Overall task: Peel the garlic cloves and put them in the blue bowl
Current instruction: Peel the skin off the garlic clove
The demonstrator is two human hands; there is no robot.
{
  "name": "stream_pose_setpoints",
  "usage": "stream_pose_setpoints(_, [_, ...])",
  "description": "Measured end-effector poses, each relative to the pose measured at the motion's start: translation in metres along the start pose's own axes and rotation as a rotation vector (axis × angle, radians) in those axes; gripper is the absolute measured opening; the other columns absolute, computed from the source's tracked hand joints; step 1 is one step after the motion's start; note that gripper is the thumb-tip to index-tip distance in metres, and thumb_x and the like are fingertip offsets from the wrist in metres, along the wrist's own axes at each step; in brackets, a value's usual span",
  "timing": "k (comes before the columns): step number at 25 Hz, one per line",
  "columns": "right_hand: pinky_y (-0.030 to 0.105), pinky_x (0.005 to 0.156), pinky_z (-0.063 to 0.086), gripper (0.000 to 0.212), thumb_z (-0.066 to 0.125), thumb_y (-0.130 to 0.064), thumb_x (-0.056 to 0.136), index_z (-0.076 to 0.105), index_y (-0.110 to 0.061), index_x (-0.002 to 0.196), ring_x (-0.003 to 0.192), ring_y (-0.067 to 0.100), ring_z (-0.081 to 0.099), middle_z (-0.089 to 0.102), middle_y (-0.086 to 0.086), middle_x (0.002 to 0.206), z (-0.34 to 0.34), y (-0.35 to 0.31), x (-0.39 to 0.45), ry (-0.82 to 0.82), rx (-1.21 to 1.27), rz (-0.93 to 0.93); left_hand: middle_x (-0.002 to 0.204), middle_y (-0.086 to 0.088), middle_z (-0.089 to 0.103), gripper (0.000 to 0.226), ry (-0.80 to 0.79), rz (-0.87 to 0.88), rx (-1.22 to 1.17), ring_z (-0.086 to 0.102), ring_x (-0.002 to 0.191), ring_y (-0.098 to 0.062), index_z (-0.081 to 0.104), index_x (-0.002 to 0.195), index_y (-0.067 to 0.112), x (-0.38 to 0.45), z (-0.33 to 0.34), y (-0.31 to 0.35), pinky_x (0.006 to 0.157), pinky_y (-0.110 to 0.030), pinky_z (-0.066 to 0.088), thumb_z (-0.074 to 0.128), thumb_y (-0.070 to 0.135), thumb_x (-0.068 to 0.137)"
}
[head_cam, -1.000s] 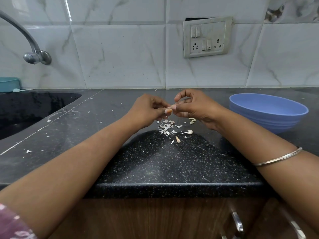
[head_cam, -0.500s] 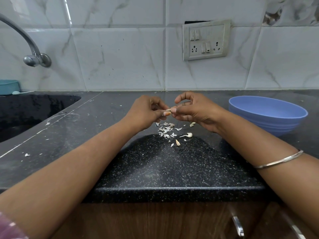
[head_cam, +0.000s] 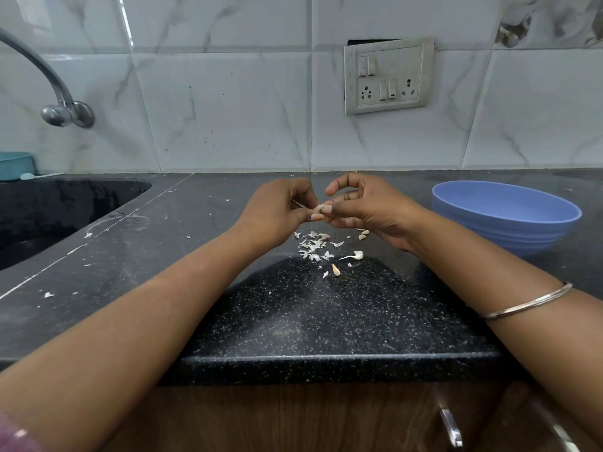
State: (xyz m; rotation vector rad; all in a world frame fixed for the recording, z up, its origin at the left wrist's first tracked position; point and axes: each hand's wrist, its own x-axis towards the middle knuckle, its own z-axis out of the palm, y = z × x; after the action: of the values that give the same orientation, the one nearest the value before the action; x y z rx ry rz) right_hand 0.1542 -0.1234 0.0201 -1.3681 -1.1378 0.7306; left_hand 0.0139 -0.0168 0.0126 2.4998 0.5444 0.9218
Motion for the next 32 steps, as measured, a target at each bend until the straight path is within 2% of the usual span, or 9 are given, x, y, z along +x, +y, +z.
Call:
stream_pose_setpoints(1, [0.024, 0.068, 0.057, 0.026, 0.069, 0.002, 0.081, 0.055, -0.010, 0.100, 0.079, 0.022, 0.067, 0.070, 0.018, 0.091, -0.0002, 0.0003, 0.0003, 0.004, 0.002, -0.005, 0.067, 0.015, 0.062, 0.010, 0.010, 0.007, 0.022, 0.059, 0.065, -0.003, 0.066, 0.083, 0.013, -0.0003, -0.0005, 0.0005, 0.055, -0.013, 0.040, 0.073, 0.017, 0.078])
stream_pose_setpoints(7, [0.022, 0.067, 0.056, 0.014, 0.066, -0.006, 0.086, 0.059, -0.007, 0.098, 0.079, 0.018, 0.068, 0.070, 0.012, 0.089, -0.0008, -0.0018, -0.0007, -0.028, -0.081, -0.027, 0.065, 0.012, 0.060, 0.008, 0.032, 0.062, 0.115, 0.058, 0.066, -0.013, 0.064, 0.084, 0.016, -0.0016, -0.0032, 0.0031, 0.058, -0.022, 0.039, 0.070, 0.020, 0.081])
stream_pose_setpoints(9, [0.020, 0.064, 0.055, 0.006, 0.060, -0.011, 0.091, 0.059, -0.007, 0.096, 0.074, 0.014, 0.065, 0.068, 0.008, 0.083, 0.0006, -0.0024, -0.0009, -0.038, -0.219, -0.051, 0.068, 0.007, 0.063, 0.009, 0.030, 0.055, 0.113, 0.059, 0.066, -0.011, 0.065, 0.084, 0.016, -0.0014, -0.0041, 0.0038, 0.061, -0.023, 0.042, 0.071, 0.021, 0.080])
stream_pose_setpoints(12, [0.018, 0.057, 0.051, 0.017, 0.047, -0.017, 0.098, 0.059, -0.009, 0.089, 0.067, 0.013, 0.059, 0.064, 0.006, 0.077, 0.0046, -0.0016, -0.0016, -0.075, -0.493, -0.059, 0.062, 0.014, 0.057, 0.008, 0.017, 0.046, 0.128, 0.051, 0.058, 0.001, 0.066, 0.083, 0.015, -0.0009, -0.0046, 0.0043, 0.053, -0.013, 0.036, 0.071, 0.020, 0.080])
stream_pose_setpoints(17, [0.026, 0.057, 0.050, 0.024, 0.041, -0.016, 0.097, 0.055, -0.018, 0.077, 0.063, 0.013, 0.059, 0.064, 0.002, 0.074, 0.0064, -0.0019, -0.0032, -0.125, -0.770, -0.135, 0.069, 0.006, 0.062, 0.004, -0.033, 0.050, 0.145, 0.057, 0.065, -0.009, 0.068, 0.084, 0.014, -0.0012, -0.0043, 0.0043, 0.054, -0.013, 0.036, 0.070, 0.015, 0.081])
stream_pose_setpoints(21, [0.029, 0.062, 0.050, 0.021, 0.044, -0.017, 0.096, 0.060, -0.012, 0.082, 0.066, 0.015, 0.064, 0.066, -0.001, 0.074, 0.0073, -0.0031, -0.0041, -0.154, -0.951, -0.207, 0.070, 0.004, 0.064, 0.007, -0.075, 0.035, 0.163, 0.060, 0.067, -0.009, 0.069, 0.083, 0.013, -0.0011, -0.0043, 0.0039, 0.052, -0.006, 0.034, 0.069, 0.008, 0.079])
stream_pose_setpoints(27, [0.036, 0.057, 0.043, 0.021, 0.051, -0.018, 0.087, 0.065, -0.006, 0.075, 0.066, 0.028, 0.060, 0.067, 0.010, 0.069, 0.0069, -0.0051, -0.0048, -0.106, -1.069, -0.307, 0.076, 0.001, 0.070, 0.013, -0.081, 0.074, 0.213, 0.064, 0.074, -0.013, 0.068, 0.083, 0.010, -0.0022, -0.0023, 0.0051, 0.059, -0.020, 0.041, 0.064, 0.000, 0.076])
stream_pose_setpoints(31, [0.031, 0.053, 0.037, 0.024, 0.053, -0.021, 0.085, 0.065, -0.006, 0.071, 0.058, 0.025, 0.055, 0.065, 0.012, 0.065, 0.0081, -0.0040, -0.0042, -0.072, -1.019, -0.305, 0.072, 0.008, 0.064, 0.015, -0.051, 0.090, 0.238, 0.060, 0.069, -0.009, 0.066, 0.081, 0.013, -0.0037, -0.0011, 0.0054, 0.053, -0.007, 0.033, 0.063, -0.001, 0.078])
stream_pose_setpoints(32, [0.030, 0.053, 0.036, 0.024, 0.053, -0.020, 0.085, 0.066, -0.005, 0.072, 0.057, 0.021, 0.054, 0.065, 0.011, 0.065, 0.0082, -0.0044, -0.0038, -0.057, -0.997, -0.302, 0.072, 0.008, 0.065, 0.014, -0.035, 0.091, 0.242, 0.060, 0.070, -0.009, 0.066, 0.080, 0.014, -0.0036, -0.0011, 0.0057, 0.054, -0.008, 0.033, 0.063, 0.000, 0.079])
